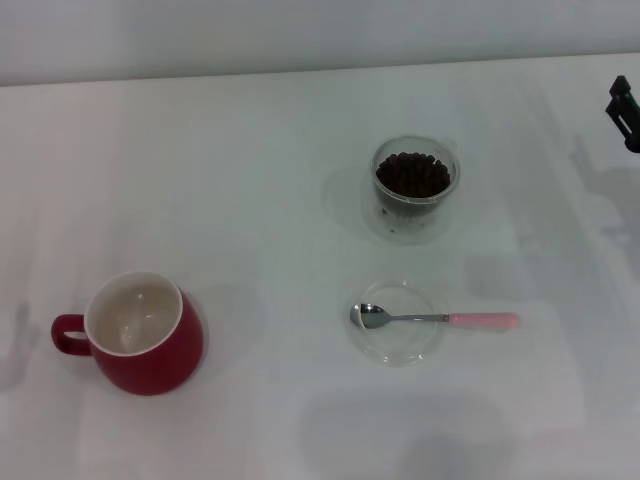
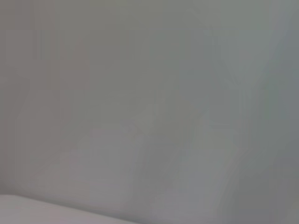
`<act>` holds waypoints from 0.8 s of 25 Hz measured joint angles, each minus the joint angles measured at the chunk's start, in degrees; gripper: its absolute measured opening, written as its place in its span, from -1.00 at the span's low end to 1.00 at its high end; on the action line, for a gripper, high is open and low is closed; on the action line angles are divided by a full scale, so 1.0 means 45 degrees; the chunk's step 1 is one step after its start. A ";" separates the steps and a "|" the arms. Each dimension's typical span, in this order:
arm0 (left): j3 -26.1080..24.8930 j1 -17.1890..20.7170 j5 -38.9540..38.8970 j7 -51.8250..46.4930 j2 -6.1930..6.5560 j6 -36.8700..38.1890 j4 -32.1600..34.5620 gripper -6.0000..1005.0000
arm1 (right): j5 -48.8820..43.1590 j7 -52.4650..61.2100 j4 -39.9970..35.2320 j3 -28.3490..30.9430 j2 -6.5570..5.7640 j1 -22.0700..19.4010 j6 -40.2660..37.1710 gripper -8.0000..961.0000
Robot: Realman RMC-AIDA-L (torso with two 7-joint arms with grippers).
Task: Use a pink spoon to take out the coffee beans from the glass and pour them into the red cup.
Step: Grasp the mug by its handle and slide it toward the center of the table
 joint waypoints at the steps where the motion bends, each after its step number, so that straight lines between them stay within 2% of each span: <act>1: 0.0255 0.0082 0.0003 0.0012 0.0008 0.0154 -0.0040 0.77 | 0.0000 0.0001 -0.0070 0.0003 -0.0003 -0.0007 0.0002 0.73; 5: 0.0957 0.0238 0.0778 -0.0002 0.0079 0.0710 -0.0674 0.77 | 0.0008 -0.0013 -0.0287 0.0007 -0.0042 -0.0027 0.0068 0.73; 12: 0.0984 0.0887 0.2974 -0.0027 0.0081 0.1815 -0.2456 0.77 | 0.0072 -0.0037 -0.0931 0.0000 -0.0054 0.0064 0.0692 0.73; 17: 0.0990 0.1012 0.3315 -0.0010 0.0067 0.2004 -0.2863 0.77 | 0.0092 -0.0020 -0.1138 0.0004 -0.0064 0.0092 0.0772 0.73; 20: 0.0996 0.0786 0.3388 0.0046 0.0056 0.1783 -0.2930 0.77 | 0.0099 -0.0016 -0.1154 0.0006 -0.0064 0.0176 0.0782 0.73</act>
